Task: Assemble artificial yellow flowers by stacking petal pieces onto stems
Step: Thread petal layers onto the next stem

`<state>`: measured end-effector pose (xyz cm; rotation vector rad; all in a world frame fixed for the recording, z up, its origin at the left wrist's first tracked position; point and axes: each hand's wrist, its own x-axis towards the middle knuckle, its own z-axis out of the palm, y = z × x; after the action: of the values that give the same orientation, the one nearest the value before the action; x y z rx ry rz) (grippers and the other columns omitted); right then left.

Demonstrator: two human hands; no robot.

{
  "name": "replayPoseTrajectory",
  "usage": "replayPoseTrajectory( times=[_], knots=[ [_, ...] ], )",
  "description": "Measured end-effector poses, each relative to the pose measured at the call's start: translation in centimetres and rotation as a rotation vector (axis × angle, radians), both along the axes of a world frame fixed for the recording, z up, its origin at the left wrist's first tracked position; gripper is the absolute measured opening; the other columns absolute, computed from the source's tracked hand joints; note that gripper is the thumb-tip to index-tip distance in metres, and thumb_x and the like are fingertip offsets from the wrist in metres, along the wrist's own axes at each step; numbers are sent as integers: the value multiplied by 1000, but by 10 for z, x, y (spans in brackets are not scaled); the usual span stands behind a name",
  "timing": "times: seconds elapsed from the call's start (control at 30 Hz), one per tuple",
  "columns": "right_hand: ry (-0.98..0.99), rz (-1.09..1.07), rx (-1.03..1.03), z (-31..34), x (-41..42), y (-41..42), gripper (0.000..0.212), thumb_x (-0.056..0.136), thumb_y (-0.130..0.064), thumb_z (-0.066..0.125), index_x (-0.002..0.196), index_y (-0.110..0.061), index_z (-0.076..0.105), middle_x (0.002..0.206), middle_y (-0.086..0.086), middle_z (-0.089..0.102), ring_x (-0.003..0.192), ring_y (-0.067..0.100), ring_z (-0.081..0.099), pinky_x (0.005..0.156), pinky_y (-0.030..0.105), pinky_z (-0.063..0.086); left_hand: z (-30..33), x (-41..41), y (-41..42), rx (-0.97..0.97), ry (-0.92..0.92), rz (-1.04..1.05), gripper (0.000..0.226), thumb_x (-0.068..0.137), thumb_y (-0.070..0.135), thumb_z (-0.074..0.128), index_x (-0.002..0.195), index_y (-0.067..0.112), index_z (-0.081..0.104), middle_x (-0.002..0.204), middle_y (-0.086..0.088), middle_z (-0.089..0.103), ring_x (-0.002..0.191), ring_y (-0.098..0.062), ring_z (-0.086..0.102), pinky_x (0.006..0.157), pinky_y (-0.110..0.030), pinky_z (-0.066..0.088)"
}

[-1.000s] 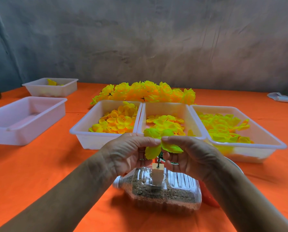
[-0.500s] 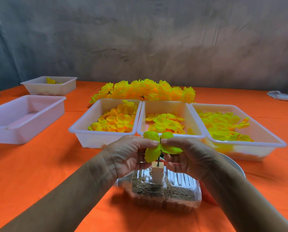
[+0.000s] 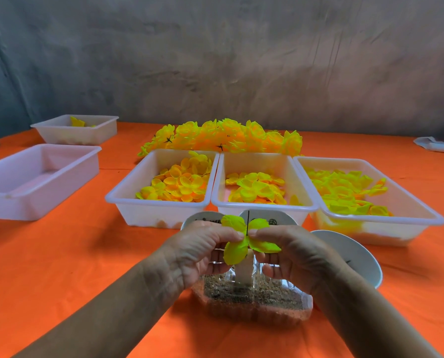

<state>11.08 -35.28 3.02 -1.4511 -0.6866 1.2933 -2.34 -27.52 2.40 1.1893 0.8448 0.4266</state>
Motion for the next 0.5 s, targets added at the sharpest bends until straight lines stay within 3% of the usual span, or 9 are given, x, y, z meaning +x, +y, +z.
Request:
replayPoseTrajectory(
  times=[0.5],
  knots=[
    [2,-39,-30,-4,-2,3,10,80,-5,64,73,-13,64,57,0,60,42,6,50,37,14,37,-1,5,0,-10,5,59,12,80,2,59,74,13,60,53,0,63,44,-10,59,53,-22,42]
  ],
)
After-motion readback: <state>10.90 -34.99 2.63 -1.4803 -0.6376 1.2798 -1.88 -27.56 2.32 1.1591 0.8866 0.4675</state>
